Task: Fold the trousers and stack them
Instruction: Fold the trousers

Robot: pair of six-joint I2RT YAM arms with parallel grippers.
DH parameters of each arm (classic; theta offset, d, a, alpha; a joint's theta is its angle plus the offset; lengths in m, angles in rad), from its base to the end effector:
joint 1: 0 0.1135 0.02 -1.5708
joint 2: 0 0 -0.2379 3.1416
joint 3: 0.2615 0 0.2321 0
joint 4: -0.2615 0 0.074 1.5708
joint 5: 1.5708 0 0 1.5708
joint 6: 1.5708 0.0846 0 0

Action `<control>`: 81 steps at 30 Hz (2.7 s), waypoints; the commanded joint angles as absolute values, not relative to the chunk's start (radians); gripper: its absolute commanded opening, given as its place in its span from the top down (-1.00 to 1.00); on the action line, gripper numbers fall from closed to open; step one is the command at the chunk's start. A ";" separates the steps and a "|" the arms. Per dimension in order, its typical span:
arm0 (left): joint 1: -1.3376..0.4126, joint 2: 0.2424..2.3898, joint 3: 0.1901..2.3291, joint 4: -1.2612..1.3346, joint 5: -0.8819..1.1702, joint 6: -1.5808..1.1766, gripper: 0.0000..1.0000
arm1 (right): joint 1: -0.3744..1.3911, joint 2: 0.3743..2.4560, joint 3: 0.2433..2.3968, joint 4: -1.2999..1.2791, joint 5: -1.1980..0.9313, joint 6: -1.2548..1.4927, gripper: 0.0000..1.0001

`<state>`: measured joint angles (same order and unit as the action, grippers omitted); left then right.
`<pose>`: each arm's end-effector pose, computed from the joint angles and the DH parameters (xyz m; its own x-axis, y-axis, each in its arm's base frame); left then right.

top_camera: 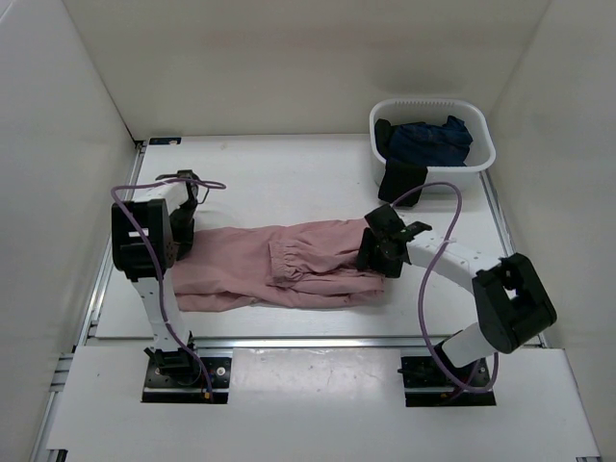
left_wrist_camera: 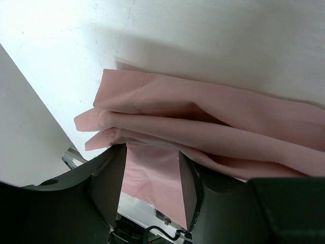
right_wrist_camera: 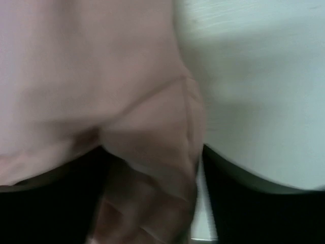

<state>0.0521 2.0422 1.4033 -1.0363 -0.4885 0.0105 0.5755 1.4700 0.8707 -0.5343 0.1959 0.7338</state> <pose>0.3258 0.0567 0.0920 -0.9931 -0.0425 0.1091 0.0133 0.8849 0.4656 0.2451 0.1394 0.1311 -0.8756 0.2150 -0.4325 0.1639 0.9746 0.1526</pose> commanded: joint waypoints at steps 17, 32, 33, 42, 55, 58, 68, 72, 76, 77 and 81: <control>0.091 1.802 1.595 -1.149 -0.336 0.000 -0.47 | 0.437 1.261 1.355 -1.112 0.590 0.608 1.00; 0.146 1.802 1.526 -1.149 -0.336 0.000 -0.47 | 1.100 2.134 2.103 -1.462 0.600 0.600 1.00; 0.146 1.802 1.526 -1.149 -0.336 0.000 -0.47 | 1.120 2.144 2.082 -1.447 0.575 0.600 1.00; 0.146 1.802 1.506 -1.140 -0.327 0.000 -0.47 | 1.183 2.145 1.993 -1.295 0.456 0.563 0.90; 0.088 1.761 1.525 -1.158 -0.318 0.000 -0.47 | 1.178 1.663 1.538 -0.824 0.336 0.469 -0.37; 0.057 1.761 1.537 -1.167 -0.293 0.000 -0.47 | 1.148 1.591 1.358 -0.701 0.298 0.505 0.23; 0.038 1.761 1.516 -1.167 -0.293 0.000 -0.49 | 1.123 1.825 1.244 -0.543 0.083 0.394 1.00; 0.017 1.772 1.535 -1.187 -0.198 0.000 -0.49 | 1.134 1.902 1.347 -0.543 0.031 0.341 1.00; 0.005 1.833 1.635 -1.221 0.013 0.000 -0.49 | 1.134 1.949 1.440 -0.532 0.055 0.319 1.00; -0.006 1.851 1.663 -1.232 0.046 0.000 -0.52 | 1.134 1.971 1.504 -0.541 0.055 0.319 1.00; -0.031 1.957 1.817 -1.281 0.133 0.000 -0.59 | 1.134 2.098 1.728 -0.616 0.055 0.308 1.00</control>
<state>-0.0093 1.9152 1.7351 -1.2499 -0.0006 0.0006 1.1290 2.0464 1.5963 -0.5964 0.0677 0.3389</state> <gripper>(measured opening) 0.791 0.001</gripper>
